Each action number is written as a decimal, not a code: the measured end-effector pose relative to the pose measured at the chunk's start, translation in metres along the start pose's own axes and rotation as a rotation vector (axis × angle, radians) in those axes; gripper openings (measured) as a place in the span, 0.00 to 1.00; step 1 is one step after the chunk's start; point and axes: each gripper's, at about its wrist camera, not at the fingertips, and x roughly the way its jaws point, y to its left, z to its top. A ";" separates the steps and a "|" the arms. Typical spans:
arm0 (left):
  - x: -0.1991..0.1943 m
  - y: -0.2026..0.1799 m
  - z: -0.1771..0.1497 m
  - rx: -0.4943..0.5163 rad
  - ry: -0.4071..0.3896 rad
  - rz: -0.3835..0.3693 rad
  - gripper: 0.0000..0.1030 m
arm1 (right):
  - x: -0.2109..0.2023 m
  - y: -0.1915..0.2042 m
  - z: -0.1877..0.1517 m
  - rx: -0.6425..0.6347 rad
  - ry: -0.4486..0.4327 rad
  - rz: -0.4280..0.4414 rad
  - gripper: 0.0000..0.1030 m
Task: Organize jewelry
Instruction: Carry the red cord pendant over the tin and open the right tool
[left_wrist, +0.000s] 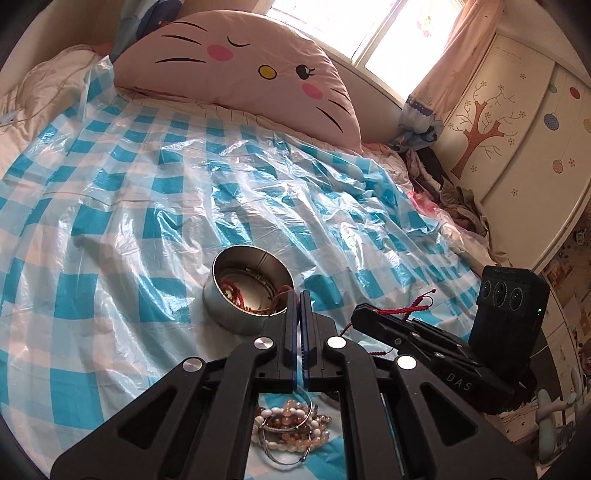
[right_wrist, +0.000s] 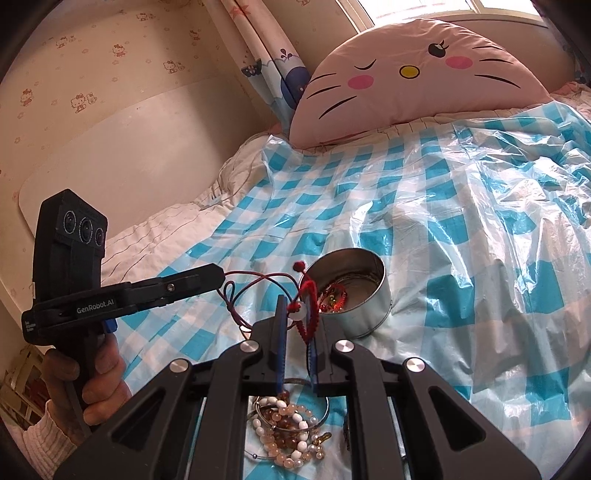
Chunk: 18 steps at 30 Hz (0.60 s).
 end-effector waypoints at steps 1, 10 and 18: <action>0.003 -0.001 0.003 -0.003 -0.006 -0.004 0.02 | 0.002 0.000 0.003 -0.001 -0.003 -0.003 0.11; 0.029 -0.004 0.023 -0.038 -0.029 -0.043 0.02 | 0.026 -0.009 0.030 -0.015 -0.018 -0.037 0.11; 0.085 0.037 0.028 -0.212 0.054 0.051 0.02 | 0.087 -0.011 0.043 -0.148 0.080 -0.165 0.15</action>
